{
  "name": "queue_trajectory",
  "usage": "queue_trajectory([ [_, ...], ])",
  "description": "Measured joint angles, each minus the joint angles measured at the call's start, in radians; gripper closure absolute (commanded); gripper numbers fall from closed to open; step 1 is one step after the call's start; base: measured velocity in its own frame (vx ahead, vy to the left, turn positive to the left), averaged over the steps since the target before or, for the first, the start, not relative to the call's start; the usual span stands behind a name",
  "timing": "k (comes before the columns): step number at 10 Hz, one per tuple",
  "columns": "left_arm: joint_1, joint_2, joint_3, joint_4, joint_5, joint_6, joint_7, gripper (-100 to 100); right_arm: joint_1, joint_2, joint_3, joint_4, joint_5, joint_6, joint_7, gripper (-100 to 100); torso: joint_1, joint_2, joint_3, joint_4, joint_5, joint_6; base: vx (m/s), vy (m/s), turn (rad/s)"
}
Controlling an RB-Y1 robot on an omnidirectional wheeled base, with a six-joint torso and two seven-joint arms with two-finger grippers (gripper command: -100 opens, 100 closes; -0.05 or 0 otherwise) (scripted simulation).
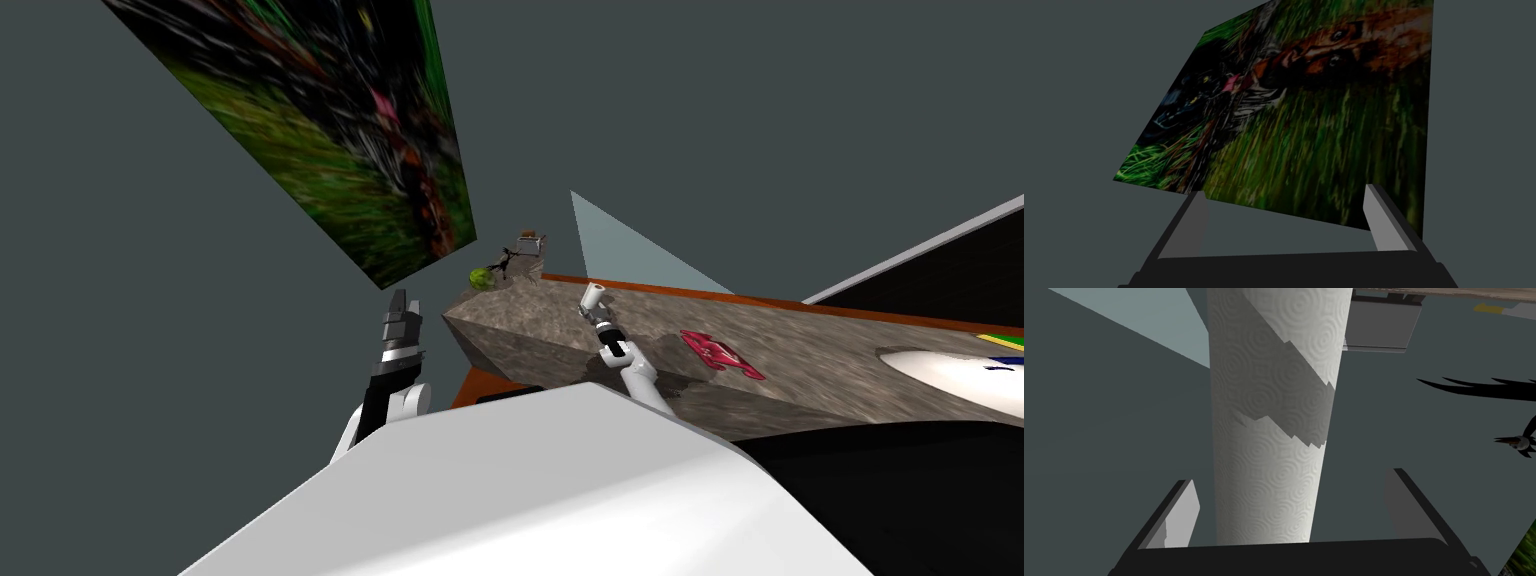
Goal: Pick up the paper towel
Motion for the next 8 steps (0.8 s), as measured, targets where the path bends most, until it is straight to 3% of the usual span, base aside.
queue_trajectory([
  [8, 0.0, 0.0, 0.0, 0.0, 0.0, 0.0, 0.0, 0, -0.085, -0.143, -0.039, 0.239, -0.022, -0.155, -0.039, -100, 0.002, -0.001, -0.001, 0.0, 0.0, 0.0, 0.031, 0.072, -0.023],
])
